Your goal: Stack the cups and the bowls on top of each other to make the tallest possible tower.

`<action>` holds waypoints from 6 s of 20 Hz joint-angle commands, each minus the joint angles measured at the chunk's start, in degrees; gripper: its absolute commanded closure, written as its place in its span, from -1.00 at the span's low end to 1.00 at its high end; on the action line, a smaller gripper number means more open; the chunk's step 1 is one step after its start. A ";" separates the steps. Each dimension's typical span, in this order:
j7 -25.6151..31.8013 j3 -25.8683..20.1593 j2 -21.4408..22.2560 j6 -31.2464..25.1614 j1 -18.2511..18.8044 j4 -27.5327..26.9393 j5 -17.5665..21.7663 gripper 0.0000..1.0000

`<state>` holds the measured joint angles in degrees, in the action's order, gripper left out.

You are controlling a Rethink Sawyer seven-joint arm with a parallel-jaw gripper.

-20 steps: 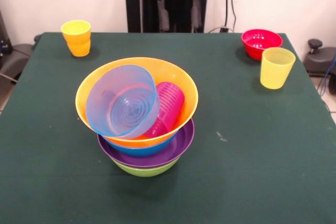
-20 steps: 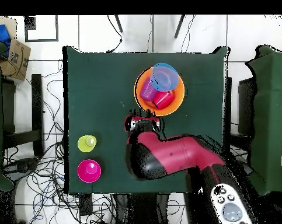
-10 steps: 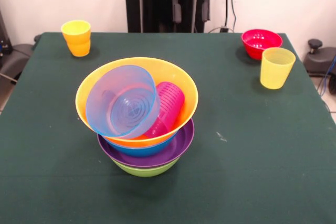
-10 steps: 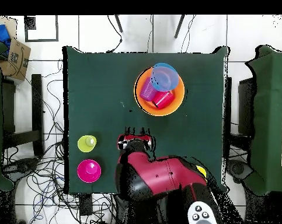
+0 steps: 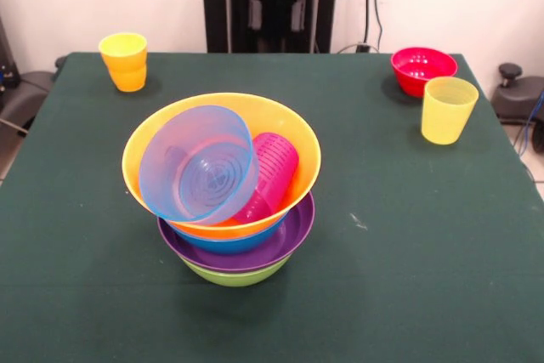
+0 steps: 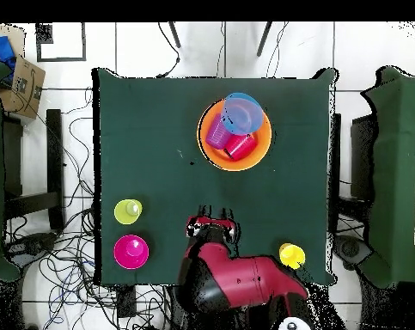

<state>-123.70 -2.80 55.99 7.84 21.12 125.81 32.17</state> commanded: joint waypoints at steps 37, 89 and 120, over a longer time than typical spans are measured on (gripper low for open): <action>-20.20 6.39 -29.59 34.17 -30.21 7.43 -34.27 -1.00; -15.06 12.34 -44.61 29.32 -42.99 -5.91 -38.68 -1.00; -13.71 3.86 -11.03 4.32 -28.25 6.18 -25.85 -1.00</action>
<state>-133.96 10.22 27.33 29.52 -14.05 129.68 0.92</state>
